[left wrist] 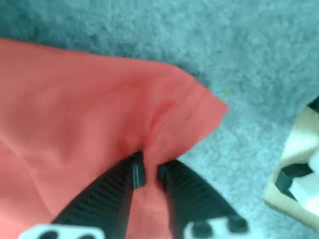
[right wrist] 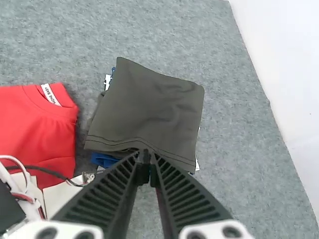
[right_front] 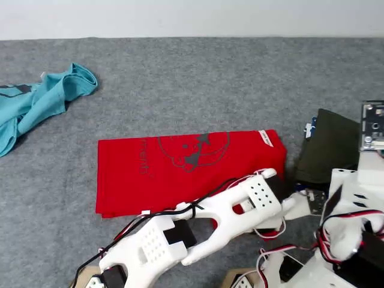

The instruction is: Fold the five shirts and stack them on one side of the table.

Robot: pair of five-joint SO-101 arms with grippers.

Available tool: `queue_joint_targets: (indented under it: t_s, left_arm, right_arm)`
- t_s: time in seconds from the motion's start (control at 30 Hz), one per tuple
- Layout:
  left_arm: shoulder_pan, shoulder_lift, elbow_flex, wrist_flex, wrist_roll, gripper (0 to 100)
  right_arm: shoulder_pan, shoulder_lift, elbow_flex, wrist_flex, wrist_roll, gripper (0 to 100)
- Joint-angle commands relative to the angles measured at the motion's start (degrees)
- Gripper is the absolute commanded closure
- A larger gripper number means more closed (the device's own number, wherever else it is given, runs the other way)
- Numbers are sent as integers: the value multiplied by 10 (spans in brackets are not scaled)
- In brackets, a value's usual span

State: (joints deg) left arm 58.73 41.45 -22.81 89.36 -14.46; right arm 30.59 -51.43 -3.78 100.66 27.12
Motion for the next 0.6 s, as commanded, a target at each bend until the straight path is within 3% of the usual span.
queue_joint_targets:
  t_s: [0.0, 0.27, 0.57]
  left_arm:
    - [0, -4, -68, 41, 5, 994]
    - [-54, 0, -191, 78, 5, 994]
    - [-120, 1, -215, 78, 1, 993]
  right_arm:
    - [7, 1, -2, 22, 3, 984]
    - [7, 1, -2, 22, 3, 984]
    - [7, 1, 0, 22, 3, 984]
